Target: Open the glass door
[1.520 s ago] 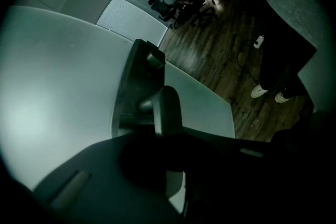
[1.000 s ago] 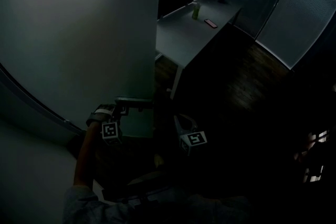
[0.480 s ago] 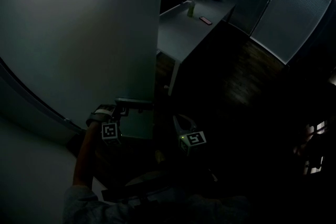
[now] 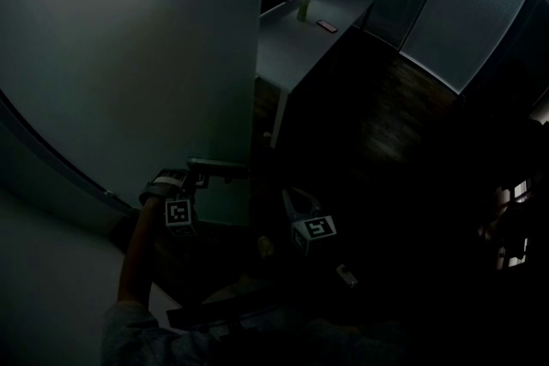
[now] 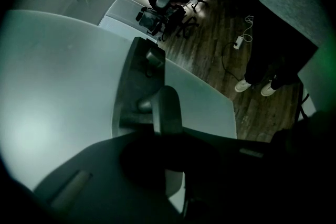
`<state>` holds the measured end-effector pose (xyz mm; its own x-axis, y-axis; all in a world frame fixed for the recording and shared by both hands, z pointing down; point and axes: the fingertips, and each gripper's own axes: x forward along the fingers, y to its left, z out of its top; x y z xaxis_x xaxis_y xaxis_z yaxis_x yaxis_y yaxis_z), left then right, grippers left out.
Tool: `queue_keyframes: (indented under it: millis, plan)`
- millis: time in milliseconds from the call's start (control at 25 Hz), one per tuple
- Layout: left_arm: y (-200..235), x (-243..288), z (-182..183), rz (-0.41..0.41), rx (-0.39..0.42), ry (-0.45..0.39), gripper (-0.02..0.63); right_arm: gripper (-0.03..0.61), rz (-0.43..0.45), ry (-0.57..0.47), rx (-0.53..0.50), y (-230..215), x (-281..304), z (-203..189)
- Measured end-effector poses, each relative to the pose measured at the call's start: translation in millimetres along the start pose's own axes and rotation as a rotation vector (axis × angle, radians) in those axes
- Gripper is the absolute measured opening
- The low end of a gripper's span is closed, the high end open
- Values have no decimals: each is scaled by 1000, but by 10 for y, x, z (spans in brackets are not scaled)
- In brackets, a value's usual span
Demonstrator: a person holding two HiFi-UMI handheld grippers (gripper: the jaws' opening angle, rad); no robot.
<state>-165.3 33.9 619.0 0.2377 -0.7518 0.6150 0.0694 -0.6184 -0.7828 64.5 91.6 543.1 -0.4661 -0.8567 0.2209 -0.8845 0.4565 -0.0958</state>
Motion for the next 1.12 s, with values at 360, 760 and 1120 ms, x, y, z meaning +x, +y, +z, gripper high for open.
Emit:
queue_keyframes:
  millis: [360,760,1120]
  plan:
    - [-177,-242,11,11,30,-17,21,0,-45,0,9,227,-293,-119]
    - [-423,-512,6,11,59,-31,20,0,-53,14,1,479,-547,-258]
    - [-598,-711,-30,5,83,-17,18,0,-50,10,-2,534,-680,-262]
